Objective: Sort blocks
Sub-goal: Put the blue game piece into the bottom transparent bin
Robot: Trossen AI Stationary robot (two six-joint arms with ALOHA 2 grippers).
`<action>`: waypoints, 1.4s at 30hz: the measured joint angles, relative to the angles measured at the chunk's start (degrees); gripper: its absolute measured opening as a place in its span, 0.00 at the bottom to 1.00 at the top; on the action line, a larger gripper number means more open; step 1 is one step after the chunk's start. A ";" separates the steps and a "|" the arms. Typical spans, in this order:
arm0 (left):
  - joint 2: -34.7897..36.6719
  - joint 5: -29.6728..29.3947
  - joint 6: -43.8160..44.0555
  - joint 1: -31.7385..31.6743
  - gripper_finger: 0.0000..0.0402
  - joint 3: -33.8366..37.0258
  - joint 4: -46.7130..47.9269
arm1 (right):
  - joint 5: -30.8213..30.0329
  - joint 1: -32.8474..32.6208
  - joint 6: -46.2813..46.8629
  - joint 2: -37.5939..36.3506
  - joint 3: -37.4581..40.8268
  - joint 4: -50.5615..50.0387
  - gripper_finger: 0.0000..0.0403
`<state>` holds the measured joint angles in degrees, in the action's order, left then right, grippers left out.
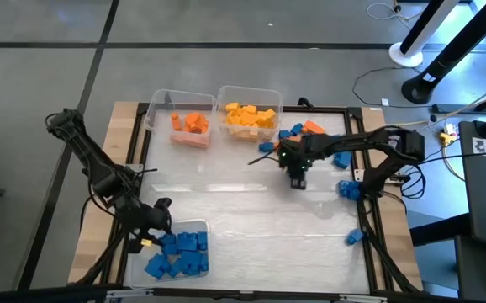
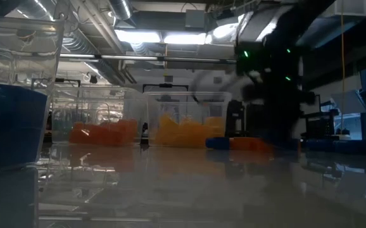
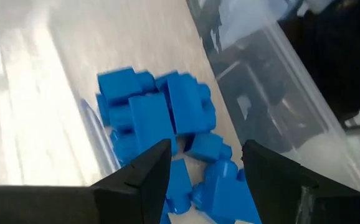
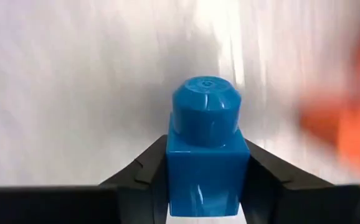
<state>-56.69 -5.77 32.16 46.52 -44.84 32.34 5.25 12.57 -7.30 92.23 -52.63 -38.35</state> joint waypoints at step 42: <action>10.50 -29.43 -3.65 -0.13 0.46 0.00 0.04 | 8.42 -29.06 -20.19 32.65 -44.15 54.53 0.36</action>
<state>-46.19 -35.20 28.51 46.39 -44.84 32.38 13.67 -16.49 -27.49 124.88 -96.78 16.18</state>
